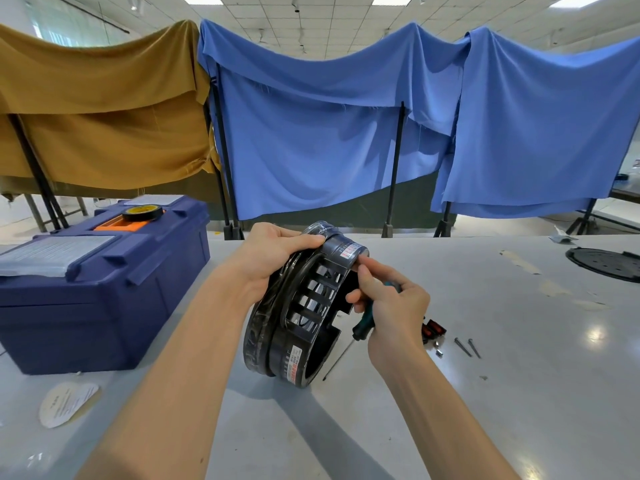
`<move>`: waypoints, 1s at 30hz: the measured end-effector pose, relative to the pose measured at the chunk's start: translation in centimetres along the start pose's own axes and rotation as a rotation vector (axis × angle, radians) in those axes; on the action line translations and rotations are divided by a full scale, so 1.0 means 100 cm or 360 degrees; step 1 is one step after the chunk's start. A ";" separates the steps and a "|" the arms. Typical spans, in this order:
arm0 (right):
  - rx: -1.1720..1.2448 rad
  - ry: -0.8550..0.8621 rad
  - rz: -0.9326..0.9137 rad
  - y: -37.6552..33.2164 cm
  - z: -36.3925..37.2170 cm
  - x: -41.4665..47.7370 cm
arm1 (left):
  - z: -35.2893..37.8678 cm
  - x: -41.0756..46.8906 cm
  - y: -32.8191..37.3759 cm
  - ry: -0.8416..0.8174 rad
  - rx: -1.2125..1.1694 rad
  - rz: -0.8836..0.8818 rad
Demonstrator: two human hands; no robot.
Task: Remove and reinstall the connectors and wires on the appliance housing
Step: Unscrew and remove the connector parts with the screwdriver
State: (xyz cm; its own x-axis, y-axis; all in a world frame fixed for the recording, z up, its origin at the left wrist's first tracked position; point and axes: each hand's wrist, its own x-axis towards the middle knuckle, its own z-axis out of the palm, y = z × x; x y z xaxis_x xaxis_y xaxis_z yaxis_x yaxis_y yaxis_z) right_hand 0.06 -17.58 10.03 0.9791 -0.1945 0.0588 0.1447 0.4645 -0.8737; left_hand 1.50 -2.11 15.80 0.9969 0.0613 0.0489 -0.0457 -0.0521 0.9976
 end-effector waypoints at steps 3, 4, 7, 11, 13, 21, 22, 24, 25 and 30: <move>0.0009 -0.0092 0.0088 -0.003 -0.006 0.000 | 0.001 0.000 -0.001 -0.0014 0.0021 0.0049; 0.0027 -0.0139 0.0130 -0.005 -0.007 0.000 | 0.002 0.000 -0.001 -0.0011 0.0037 0.0065; 0.0111 -0.0262 0.0283 -0.007 -0.014 0.003 | 0.006 0.000 -0.002 0.0024 0.0090 0.0119; 0.0222 -0.0355 0.0615 -0.008 -0.026 0.015 | 0.012 -0.001 -0.009 0.0070 0.0328 0.0288; 0.0324 -0.0406 0.0810 -0.006 -0.034 0.021 | 0.018 0.001 -0.018 0.0097 0.0638 0.0404; 0.0416 -0.0264 0.1401 0.024 -0.072 0.036 | 0.041 -0.004 -0.067 0.0003 0.1360 0.0589; 0.0392 -0.0257 0.1437 0.028 -0.076 0.036 | 0.044 -0.006 -0.072 -0.0017 0.1409 0.0581; 0.0401 -0.0277 0.1515 0.034 -0.081 0.035 | 0.048 -0.010 -0.081 -0.0057 0.1500 0.0561; 0.0438 -0.0284 0.1557 0.036 -0.082 0.034 | 0.050 -0.013 -0.084 -0.0079 0.1539 0.0558; 0.0524 -0.0307 0.1708 0.045 -0.089 0.031 | 0.054 -0.022 -0.096 -0.0147 0.1604 0.0580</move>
State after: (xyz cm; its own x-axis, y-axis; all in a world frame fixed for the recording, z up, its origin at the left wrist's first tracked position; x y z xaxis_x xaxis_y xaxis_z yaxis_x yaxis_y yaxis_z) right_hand 2.48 -23.79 1.96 0.6214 0.5634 -0.5445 -0.7788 0.5205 -0.3502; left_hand 0.08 -7.14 5.85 0.9367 -0.1975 0.2891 -0.3097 -0.8524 0.4213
